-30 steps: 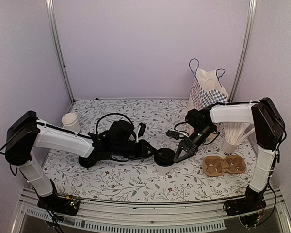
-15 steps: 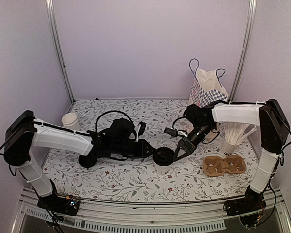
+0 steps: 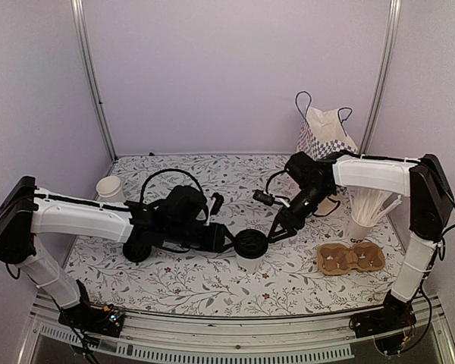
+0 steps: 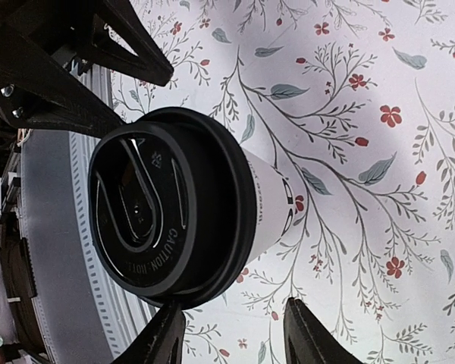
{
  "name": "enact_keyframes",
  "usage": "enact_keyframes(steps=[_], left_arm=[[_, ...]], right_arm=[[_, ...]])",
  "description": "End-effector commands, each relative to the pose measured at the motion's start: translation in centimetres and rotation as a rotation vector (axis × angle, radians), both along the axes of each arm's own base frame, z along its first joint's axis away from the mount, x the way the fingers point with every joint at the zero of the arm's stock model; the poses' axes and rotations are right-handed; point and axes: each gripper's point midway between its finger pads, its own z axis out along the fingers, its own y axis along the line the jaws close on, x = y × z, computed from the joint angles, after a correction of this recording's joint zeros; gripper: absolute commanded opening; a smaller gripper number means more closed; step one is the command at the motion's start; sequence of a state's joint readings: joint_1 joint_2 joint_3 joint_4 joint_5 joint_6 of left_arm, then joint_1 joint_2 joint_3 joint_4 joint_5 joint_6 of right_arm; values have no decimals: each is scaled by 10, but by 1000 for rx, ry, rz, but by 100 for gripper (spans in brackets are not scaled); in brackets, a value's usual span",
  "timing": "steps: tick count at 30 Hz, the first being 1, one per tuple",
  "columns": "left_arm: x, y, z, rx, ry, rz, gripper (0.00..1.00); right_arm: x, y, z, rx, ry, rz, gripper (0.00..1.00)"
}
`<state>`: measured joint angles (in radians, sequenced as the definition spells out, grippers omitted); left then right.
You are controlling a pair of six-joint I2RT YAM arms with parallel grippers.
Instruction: Pack the takeout coffee
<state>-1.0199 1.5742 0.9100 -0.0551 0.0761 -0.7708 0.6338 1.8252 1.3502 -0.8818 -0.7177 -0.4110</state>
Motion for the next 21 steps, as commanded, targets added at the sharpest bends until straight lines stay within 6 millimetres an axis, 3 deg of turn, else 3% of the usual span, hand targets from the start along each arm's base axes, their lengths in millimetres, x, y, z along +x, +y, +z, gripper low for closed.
enact_keyframes(steps=[1, 7, 10, 12, 15, 17, 21], left_arm=[[-2, -5, 31, -35, -80, -31, 46], [5, -2, 53, -30, -198, -52, 54], [-6, -13, 68, -32, -287, -169, 58], [-18, -22, 77, -8, -385, -265, 60], [-26, -27, 76, 102, -477, -380, 67], [-20, -27, 69, 200, -493, -405, 72], [-8, -27, 61, 327, -520, -430, 84]], right_arm=[[13, 1, 16, 21, -81, 7, 48], [8, -1, 38, 83, -100, 33, 52], [5, -5, 50, 104, -123, 45, 52], [7, -10, 70, 138, -197, 50, 54], [17, -23, 102, 189, -323, 25, 57], [16, -33, 128, 245, -425, 16, 59], [7, -51, 146, 317, -532, 2, 66]])
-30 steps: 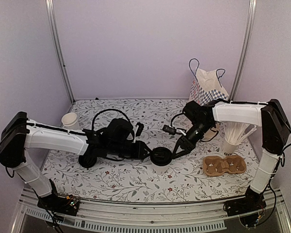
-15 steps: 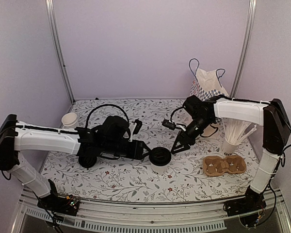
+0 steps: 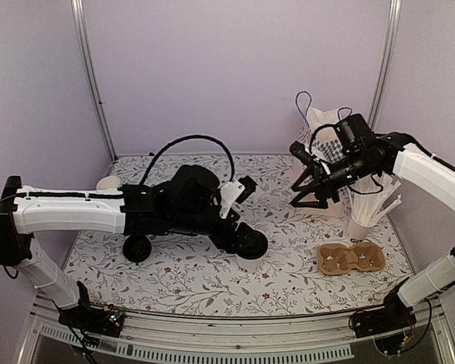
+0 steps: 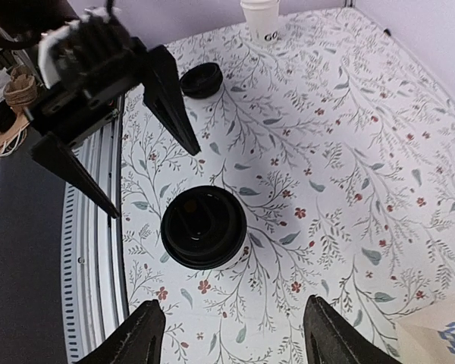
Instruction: Pack the takeout coffee
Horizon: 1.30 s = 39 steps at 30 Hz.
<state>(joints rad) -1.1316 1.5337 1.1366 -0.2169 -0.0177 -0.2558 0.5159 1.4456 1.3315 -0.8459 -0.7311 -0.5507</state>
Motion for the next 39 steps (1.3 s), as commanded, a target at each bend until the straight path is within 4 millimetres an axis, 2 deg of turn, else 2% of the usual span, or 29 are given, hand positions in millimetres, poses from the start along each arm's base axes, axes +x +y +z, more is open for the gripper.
enact_keyframes(steps=[1, 3, 10, 15, 20, 24, 29, 34, 39], left_arm=[[11, 9, -26, 227, -94, -44, 86], [10, 5, -33, 259, -83, -76, 92], [9, -9, -49, 316, -45, -129, 91], [13, -15, -61, 345, -7, -125, 89], [17, -20, -70, 347, 32, -109, 84], [23, -22, -72, 352, 52, -95, 75], [21, -24, -72, 339, 75, -107, 66], [39, -9, -61, 333, 77, -41, 61], [92, 35, -42, 337, 42, 149, 58]], right_arm=[[-13, -16, 13, 75, -114, 14, 67], [-15, -21, 9, 74, -121, 6, 67], [-12, -35, 0, 117, -142, -29, 68], [-18, -38, -10, 150, -123, -19, 68], [-20, -40, -17, 151, -129, -20, 68], [-23, -41, -20, 151, -131, -18, 68], [-24, -43, -23, 145, -138, -22, 68], [-24, -44, -22, 147, -148, -24, 68], [-25, -44, -23, 144, -152, -28, 68]])
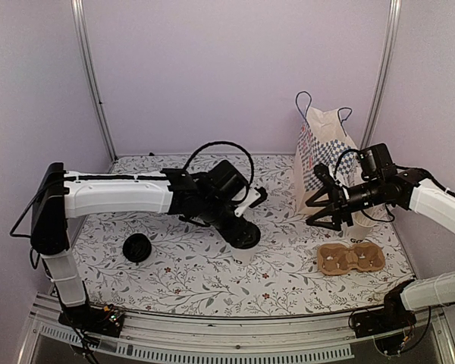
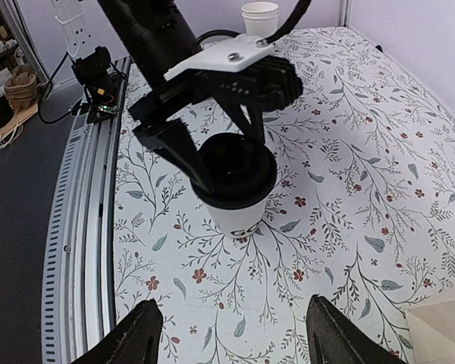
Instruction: Pack the takeout coffee
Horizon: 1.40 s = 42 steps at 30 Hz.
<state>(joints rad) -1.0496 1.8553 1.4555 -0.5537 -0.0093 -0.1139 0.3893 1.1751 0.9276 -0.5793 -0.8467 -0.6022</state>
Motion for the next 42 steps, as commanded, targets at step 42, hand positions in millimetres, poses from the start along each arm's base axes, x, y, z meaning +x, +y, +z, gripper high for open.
enact_keyframes(steps=[42], left_arm=[[296, 114, 8, -34, -138, 505, 59]], right_arm=[[131, -32, 90, -180, -253, -486, 68]])
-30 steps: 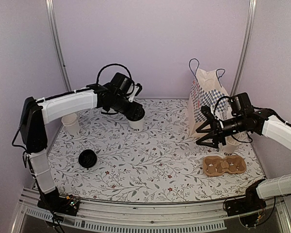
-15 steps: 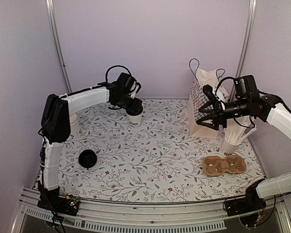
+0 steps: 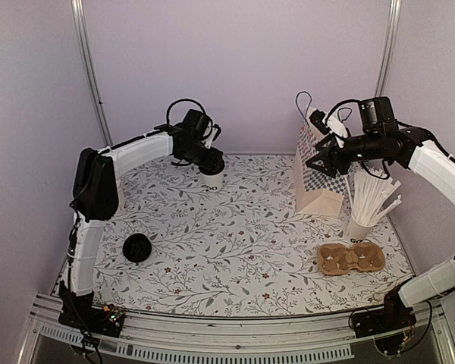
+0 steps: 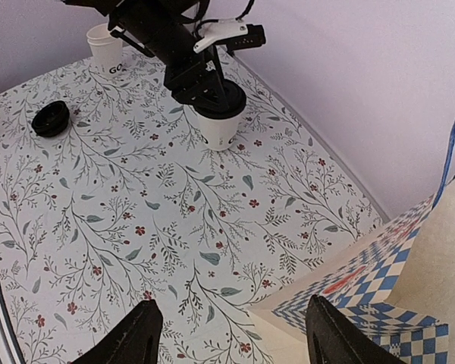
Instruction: Pack the takeout coffee
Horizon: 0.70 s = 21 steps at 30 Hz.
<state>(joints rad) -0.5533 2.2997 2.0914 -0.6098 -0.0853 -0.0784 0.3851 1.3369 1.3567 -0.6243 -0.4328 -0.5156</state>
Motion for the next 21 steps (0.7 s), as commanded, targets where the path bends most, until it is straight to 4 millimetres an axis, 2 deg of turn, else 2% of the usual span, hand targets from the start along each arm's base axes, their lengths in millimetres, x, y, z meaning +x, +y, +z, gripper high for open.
enact_keyframes(steps=[1, 3, 7, 12, 14, 16, 17, 18, 21], left_arm=[[8, 4, -7, 4, 19, -12, 60], [9, 4, -9, 4, 27, -10, 63], [11, 3, -8, -1, 24, -11, 77], [10, 5, 12, -14, -3, -4, 82], [6, 6, 25, -17, -17, -7, 82], [1, 8, 38, -22, -25, -2, 83], [-2, 10, 45, -28, -28, 0, 94], [-7, 9, 51, -34, -31, -5, 99], [-19, 11, 73, -56, -49, -7, 100]], right_arm=[[25, -17, 3, -36, -28, -150, 68], [34, -23, 7, -45, -49, -204, 68], [41, -25, 22, -30, -84, -234, 68], [57, -27, 44, -17, -128, -283, 69], [67, -28, 43, -28, -121, -313, 70], [81, -28, 28, -57, -91, -343, 70], [86, -28, 24, -63, -79, -348, 70], [91, -25, 15, -74, -60, -348, 70], [105, -25, 4, -88, -37, -376, 68]])
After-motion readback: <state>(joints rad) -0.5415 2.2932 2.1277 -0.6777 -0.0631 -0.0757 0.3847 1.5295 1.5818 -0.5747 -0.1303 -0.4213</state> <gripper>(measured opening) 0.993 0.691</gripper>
